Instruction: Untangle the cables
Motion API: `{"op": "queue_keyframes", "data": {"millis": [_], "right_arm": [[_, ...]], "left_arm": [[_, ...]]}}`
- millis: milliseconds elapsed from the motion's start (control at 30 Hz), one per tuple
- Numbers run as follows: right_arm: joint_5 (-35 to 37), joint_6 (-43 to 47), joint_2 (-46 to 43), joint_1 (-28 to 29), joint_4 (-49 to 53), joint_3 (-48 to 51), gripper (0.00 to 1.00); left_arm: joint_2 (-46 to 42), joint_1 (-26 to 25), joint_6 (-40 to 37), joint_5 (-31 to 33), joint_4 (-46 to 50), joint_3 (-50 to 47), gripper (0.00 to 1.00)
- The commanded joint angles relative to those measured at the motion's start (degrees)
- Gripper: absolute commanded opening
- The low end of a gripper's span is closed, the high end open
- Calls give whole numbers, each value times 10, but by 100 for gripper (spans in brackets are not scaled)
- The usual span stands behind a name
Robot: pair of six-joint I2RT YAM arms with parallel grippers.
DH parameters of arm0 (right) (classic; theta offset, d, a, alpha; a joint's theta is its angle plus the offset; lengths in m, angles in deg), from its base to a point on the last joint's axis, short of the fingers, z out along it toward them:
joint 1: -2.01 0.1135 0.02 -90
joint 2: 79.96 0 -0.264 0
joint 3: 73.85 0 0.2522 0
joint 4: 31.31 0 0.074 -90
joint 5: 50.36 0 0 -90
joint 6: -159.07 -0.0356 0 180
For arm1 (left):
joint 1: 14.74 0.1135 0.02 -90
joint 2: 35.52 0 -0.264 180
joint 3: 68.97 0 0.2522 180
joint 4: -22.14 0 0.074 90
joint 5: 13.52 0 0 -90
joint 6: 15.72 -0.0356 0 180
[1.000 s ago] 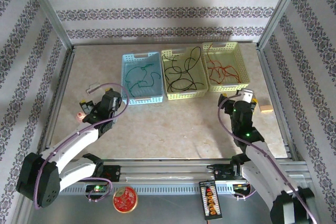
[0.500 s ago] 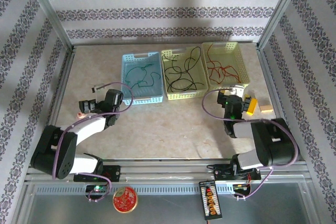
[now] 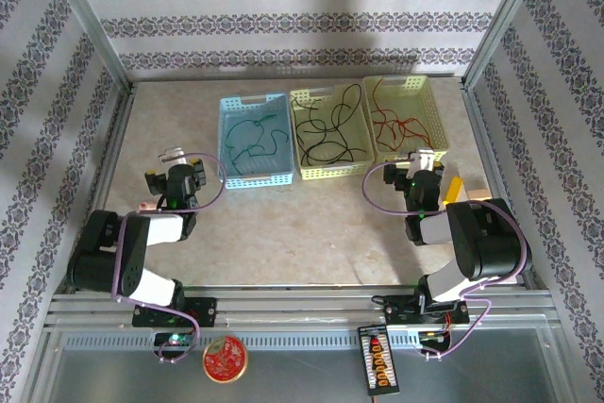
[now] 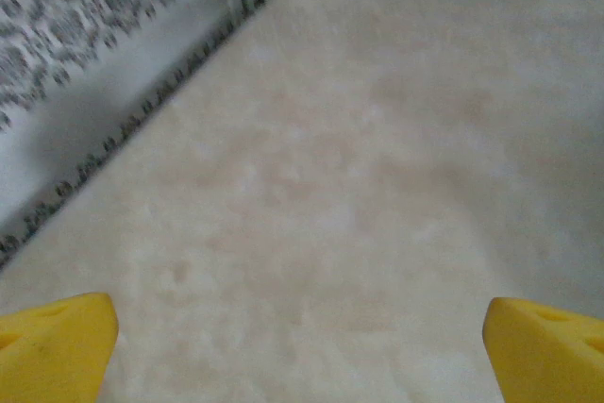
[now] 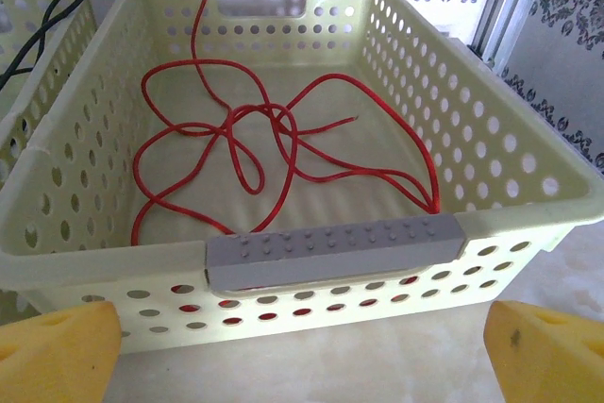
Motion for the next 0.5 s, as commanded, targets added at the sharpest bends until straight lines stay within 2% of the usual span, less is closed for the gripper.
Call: {"op": "queue_keyframes", "data": {"millis": [0,33,100,133,200,233,267,300,367,433,467], "right_arm": [[-15,1,-1,-5,-24,-6,98],[-16,1,-1,-5,-25,-7,98],[-16,1,-1,-5,-26,-5,98],[-16,1,-1,-5,-27,-5,98],[-16,0,-1,-5,-26,-6,98],[-15,-1,-1,-5,-25,-7,98],[-15,0,0,-5,-23,-9,98],[-14,0,-1,-5,-20,-10,98],[-13,0,-1,-5,-19,-10,98],[-13,1,0,-3,-14,-14,98],[-13,2,0,-2,-6,-19,98]], "left_arm": [[8,14,-6,-42,-124,-20,99],[15,15,-15,-51,-155,-28,99],[-6,16,-6,-80,-96,-20,99],[6,16,-16,-94,-115,-20,99],[37,16,-48,-180,-115,-7,99],[73,14,-68,-202,-148,-2,99],[84,14,-64,-188,-174,-3,99],[51,18,-38,-169,-80,11,99],[80,21,-49,-169,-167,-1,99],[57,22,-37,-175,-94,11,99],[65,24,-38,-175,-119,9,99]]}}
